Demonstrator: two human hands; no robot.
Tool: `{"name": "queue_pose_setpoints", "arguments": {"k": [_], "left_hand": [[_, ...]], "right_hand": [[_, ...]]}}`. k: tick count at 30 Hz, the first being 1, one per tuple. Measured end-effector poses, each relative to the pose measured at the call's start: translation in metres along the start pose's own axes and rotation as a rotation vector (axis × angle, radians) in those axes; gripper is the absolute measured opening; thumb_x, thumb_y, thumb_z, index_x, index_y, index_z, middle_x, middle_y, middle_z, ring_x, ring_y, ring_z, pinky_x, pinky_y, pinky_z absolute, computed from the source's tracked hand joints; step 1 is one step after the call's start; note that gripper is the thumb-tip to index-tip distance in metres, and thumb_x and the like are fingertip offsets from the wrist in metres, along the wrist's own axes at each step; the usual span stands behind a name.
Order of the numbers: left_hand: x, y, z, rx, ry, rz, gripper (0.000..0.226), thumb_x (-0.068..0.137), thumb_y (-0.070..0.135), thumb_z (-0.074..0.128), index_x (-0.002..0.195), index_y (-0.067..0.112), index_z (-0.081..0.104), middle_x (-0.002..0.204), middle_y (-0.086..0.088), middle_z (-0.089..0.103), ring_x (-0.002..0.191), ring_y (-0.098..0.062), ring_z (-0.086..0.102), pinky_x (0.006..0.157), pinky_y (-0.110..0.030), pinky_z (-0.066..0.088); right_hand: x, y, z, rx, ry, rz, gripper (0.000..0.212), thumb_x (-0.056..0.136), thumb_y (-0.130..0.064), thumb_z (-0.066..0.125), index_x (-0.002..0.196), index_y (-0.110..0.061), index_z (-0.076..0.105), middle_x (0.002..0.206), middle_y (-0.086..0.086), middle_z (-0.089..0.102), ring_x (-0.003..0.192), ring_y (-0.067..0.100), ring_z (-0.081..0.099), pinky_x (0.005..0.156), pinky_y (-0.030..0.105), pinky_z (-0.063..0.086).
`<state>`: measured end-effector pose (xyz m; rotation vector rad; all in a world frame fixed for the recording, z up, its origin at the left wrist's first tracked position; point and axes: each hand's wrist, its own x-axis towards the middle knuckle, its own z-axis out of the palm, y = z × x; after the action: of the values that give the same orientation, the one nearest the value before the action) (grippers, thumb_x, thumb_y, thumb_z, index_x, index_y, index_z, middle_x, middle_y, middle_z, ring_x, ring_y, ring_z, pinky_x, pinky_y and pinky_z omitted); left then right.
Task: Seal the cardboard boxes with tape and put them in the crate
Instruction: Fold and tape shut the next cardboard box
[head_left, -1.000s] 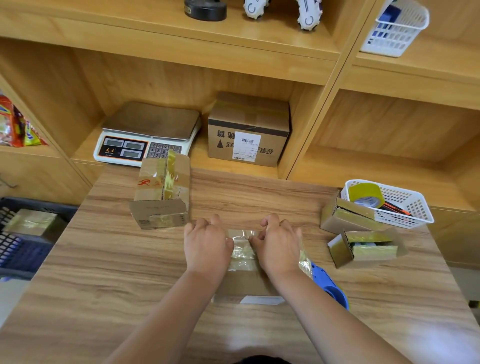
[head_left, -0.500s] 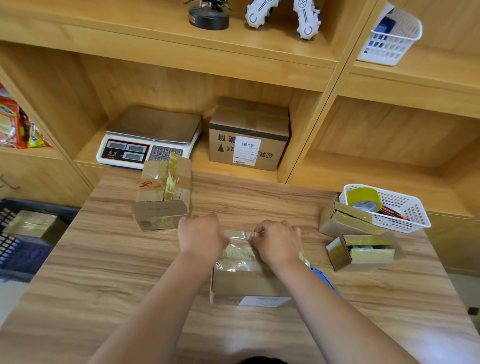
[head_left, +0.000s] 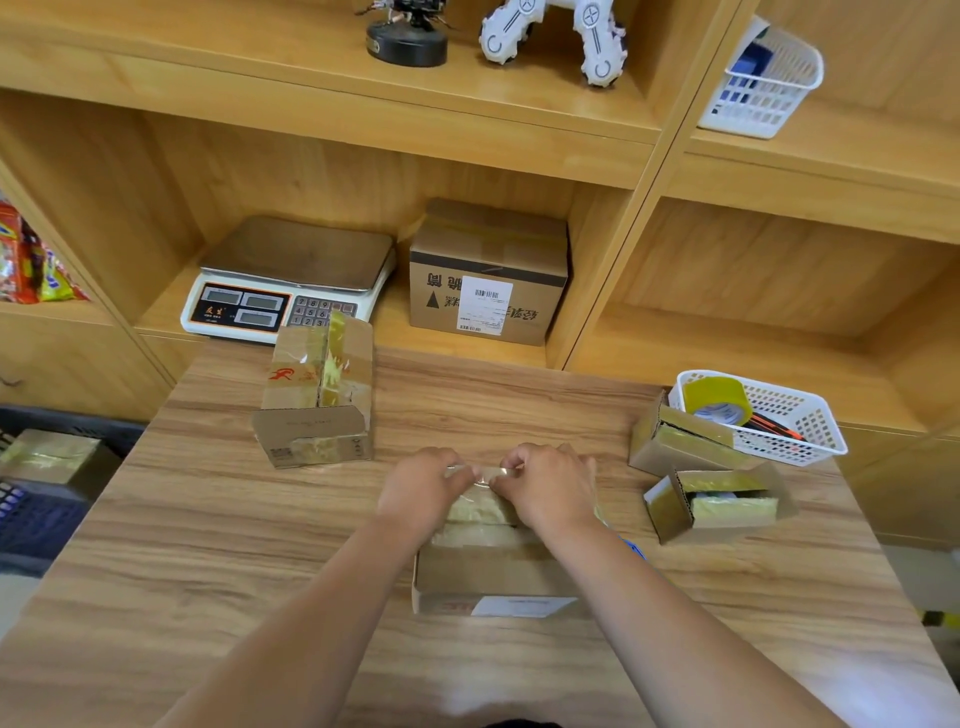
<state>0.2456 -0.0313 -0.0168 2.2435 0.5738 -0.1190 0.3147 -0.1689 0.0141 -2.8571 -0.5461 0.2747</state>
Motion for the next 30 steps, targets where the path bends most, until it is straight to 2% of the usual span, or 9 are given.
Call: {"name": "queue_pose_setpoints", "arguments": {"k": [2,5,10,15,18,23,25,27,30], "left_hand": [[0.0,-0.002,-0.002,-0.113,-0.005,-0.002,0.032,0.092,0.042,0.055,0.067,0.023,0.053,0.067,0.006,0.051,0.065,-0.014,0.048,0.051,-0.024,0.032],[0.0,-0.005,-0.002,-0.113,0.009,0.03,0.041,0.096,0.034,0.05,0.06,0.018,0.04,0.06,0.003,0.045,0.061,-0.015,0.043,0.054,-0.029,0.031],[0.001,-0.007,-0.001,-0.117,0.041,0.049,0.034,0.099,0.029,0.043,0.067,0.017,0.043,0.062,0.003,0.046,0.063,-0.017,0.044,0.056,-0.032,0.029],[0.001,-0.009,-0.001,-0.187,0.052,0.04,0.031,0.1,0.025,0.042,0.071,0.017,0.045,0.062,0.003,0.045,0.064,-0.019,0.043,0.059,-0.032,0.032],[0.001,-0.011,0.0,-0.244,0.049,0.024,0.024,0.101,0.026,0.041,0.087,0.019,0.059,0.063,0.008,0.048,0.06,-0.012,0.045,0.054,-0.027,0.032],[0.002,-0.015,0.004,-0.485,0.017,-0.086,0.025,0.1,0.033,0.04,0.093,0.028,0.064,0.086,0.006,0.062,0.071,-0.007,0.051,0.06,-0.019,0.04],[0.002,-0.016,0.004,-0.545,0.006,-0.134,0.028,0.1,0.036,0.04,0.088,0.031,0.065,0.069,0.013,0.061,0.058,-0.002,0.05,0.052,-0.018,0.04],[0.001,-0.016,0.005,-0.555,0.009,-0.155,0.03,0.099,0.037,0.039,0.084,0.033,0.064,0.05,0.016,0.049,0.042,0.001,0.04,0.041,-0.014,0.034],[0.001,-0.016,0.006,-0.556,0.019,-0.157,0.03,0.099,0.038,0.039,0.083,0.034,0.063,0.069,0.009,0.055,0.057,-0.005,0.045,0.052,-0.019,0.038]], "right_hand": [[0.0,0.002,0.001,0.038,0.008,0.008,0.016,0.085,-0.046,0.057,0.096,-0.038,0.067,0.096,-0.012,0.067,0.106,0.016,0.046,0.078,0.034,0.02],[-0.001,0.005,0.006,0.042,0.072,0.006,0.022,0.092,-0.039,0.048,0.091,-0.033,0.07,0.097,-0.009,0.061,0.106,0.02,0.042,0.074,0.033,0.016],[0.0,-0.003,0.018,-0.016,0.054,0.048,0.051,0.078,-0.077,0.038,0.086,-0.033,0.063,0.092,-0.01,0.038,0.101,0.019,0.033,0.079,0.033,0.02],[0.004,0.001,0.023,-0.005,0.021,-0.015,0.046,0.081,-0.073,0.042,0.09,-0.034,0.063,0.096,-0.009,0.049,0.101,0.02,0.036,0.075,0.033,0.017],[0.008,0.005,0.021,0.041,-0.01,-0.071,0.037,0.085,-0.066,0.046,0.086,-0.032,0.063,0.09,-0.011,0.047,0.101,0.02,0.037,0.079,0.034,0.025],[0.01,0.023,0.01,0.108,-0.115,-0.22,0.025,0.094,-0.046,0.048,0.103,-0.031,0.067,0.102,-0.006,0.059,0.106,0.019,0.043,0.086,0.032,0.028],[0.009,0.03,0.004,0.155,-0.142,-0.25,0.023,0.094,-0.04,0.051,0.109,-0.031,0.066,0.106,-0.006,0.06,0.108,0.018,0.046,0.086,0.029,0.027],[0.007,0.032,0.003,0.118,-0.143,-0.241,0.027,0.091,-0.046,0.052,0.111,-0.032,0.064,0.109,-0.009,0.06,0.11,0.017,0.046,0.086,0.028,0.025],[0.0,0.023,0.01,-0.025,-0.071,-0.166,0.045,0.082,-0.064,0.048,0.111,-0.032,0.062,0.115,-0.013,0.059,0.111,0.016,0.044,0.084,0.03,0.02]]}}
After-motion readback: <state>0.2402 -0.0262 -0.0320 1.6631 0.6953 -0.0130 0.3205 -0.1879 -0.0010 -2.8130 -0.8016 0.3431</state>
